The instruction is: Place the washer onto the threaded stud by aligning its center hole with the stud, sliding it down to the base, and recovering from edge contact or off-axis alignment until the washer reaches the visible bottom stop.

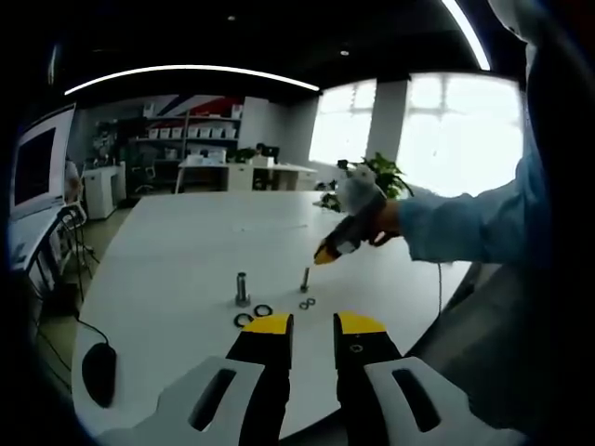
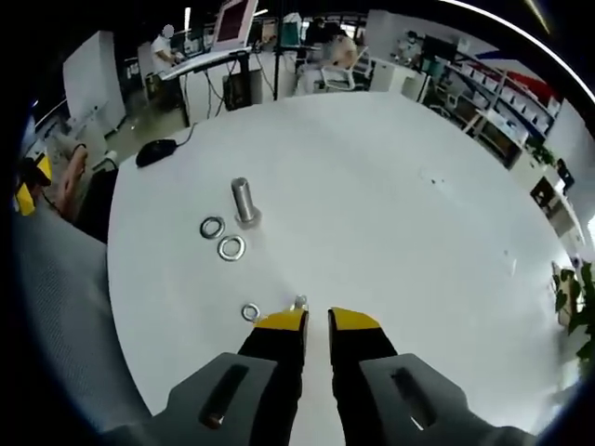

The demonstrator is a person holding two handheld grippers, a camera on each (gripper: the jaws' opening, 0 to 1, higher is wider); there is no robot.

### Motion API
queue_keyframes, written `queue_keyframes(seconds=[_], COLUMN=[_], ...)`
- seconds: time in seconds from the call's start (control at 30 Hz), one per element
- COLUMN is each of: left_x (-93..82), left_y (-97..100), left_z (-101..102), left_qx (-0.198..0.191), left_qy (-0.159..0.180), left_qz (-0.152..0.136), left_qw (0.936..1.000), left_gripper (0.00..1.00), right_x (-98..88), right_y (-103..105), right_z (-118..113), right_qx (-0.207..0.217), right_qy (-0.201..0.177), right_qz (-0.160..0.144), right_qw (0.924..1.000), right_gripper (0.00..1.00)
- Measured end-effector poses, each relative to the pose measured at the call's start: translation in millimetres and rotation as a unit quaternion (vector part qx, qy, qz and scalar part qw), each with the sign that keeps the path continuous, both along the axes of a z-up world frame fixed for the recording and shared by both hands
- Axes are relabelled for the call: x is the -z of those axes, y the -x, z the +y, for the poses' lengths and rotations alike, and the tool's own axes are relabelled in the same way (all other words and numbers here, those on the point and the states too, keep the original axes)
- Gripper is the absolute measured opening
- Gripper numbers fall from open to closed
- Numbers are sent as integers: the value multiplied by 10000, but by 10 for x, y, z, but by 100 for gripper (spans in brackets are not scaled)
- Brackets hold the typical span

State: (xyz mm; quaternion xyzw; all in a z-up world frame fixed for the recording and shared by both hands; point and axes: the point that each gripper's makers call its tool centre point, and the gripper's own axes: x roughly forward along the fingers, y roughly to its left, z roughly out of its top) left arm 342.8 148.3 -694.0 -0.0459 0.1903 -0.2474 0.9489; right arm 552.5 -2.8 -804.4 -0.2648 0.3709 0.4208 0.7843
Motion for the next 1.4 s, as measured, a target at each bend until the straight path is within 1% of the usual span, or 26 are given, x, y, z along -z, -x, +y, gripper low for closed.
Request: queue_keyframes(seconds=[0.27,0.6,0.8,1.07,1.3,1.4], left_x=[-20,-31,-24,-18,-15,-13], left_y=[-14,-7,-5,-6,-6,-3], left_z=[-2,10,16,21,18,18], left_qx=[-16,-51,-57,-66,-74,-71], left_qy=[-15,-13,-18,-20,-12,-13], left_qz=[-22,-29,-17,0,15,21], left_qw=[10000,10000,10000,10000,10000,10000], left_gripper=[15,15,15,15,15,14], right_x=[151,377,503,605,653,689], right_y=[134,293,352,350,308,320], right_z=[-33,100,176,226,254,258], right_qx=[19,-194,-316,-403,-439,-478], right_qy=[26,102,163,224,260,317], right_qz=[224,503,635,697,693,686], right_qw=[9997,9985,9974,9965,9963,9960], right_gripper=[12,12,12,12,12,12])
